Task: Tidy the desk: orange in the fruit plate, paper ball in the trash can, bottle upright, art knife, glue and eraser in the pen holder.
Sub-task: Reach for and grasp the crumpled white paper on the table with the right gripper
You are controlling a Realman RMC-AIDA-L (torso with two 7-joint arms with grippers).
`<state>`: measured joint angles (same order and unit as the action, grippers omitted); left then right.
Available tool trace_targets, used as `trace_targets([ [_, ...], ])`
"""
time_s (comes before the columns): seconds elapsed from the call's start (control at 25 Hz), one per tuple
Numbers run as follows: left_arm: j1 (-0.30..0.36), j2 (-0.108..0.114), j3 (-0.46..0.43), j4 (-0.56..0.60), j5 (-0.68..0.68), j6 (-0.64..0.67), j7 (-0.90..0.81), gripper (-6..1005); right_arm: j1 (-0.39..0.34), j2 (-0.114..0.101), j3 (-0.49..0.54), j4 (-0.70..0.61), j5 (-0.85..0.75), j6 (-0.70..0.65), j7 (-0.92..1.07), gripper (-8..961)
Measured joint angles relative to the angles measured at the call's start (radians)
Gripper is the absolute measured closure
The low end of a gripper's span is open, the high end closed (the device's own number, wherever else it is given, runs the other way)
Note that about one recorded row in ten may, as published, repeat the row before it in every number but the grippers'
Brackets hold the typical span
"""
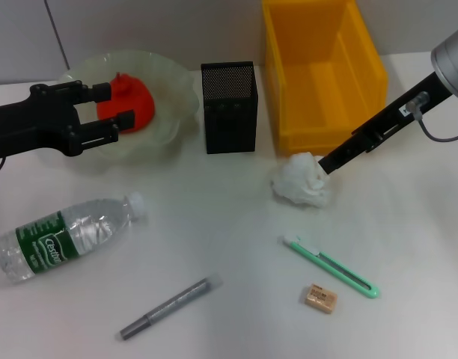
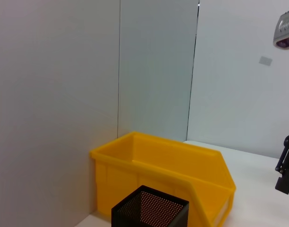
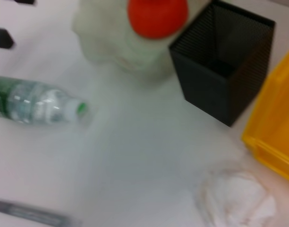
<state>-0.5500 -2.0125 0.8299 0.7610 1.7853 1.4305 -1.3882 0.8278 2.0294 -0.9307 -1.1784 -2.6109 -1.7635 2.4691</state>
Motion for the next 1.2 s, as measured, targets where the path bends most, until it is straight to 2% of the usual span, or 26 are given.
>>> trace_targets([
  [0.24, -0.010, -0.005, 0.001, 0.001, 0.002, -0.011, 0.002, 373, 0.004, 0.015, -0.051, 0.007, -0.063, 0.053, 0.040, 255],
  [0.32, -0.014, -0.006, 0.002, 0.001, 0.003, -0.012, 0.009, 373, 0.013, 0.035, -0.089, 0.011, -0.131, 0.093, 0.069, 256],
  [0.4, -0.015, -0.007, 0.002, 0.000, 0.003, -0.012, 0.013, 373, 0.020, 0.043, -0.103, 0.020, -0.153, 0.111, 0.075, 257],
  [0.56, -0.017, -0.009, 0.003, 0.000, 0.003, -0.013, 0.015, 373, 0.038, 0.045, -0.118, 0.064, -0.160, 0.147, 0.076, 269],
  [0.8, -0.020, -0.009, 0.004, -0.005, 0.004, -0.018, 0.024, 374, 0.104, 0.046, -0.126, 0.216, -0.162, 0.251, 0.066, 287],
  [1.2, -0.024, -0.009, 0.041, -0.004, 0.005, -0.043, 0.026, 374, 0.118, 0.046, -0.162, 0.281, -0.167, 0.301, 0.064, 317],
])
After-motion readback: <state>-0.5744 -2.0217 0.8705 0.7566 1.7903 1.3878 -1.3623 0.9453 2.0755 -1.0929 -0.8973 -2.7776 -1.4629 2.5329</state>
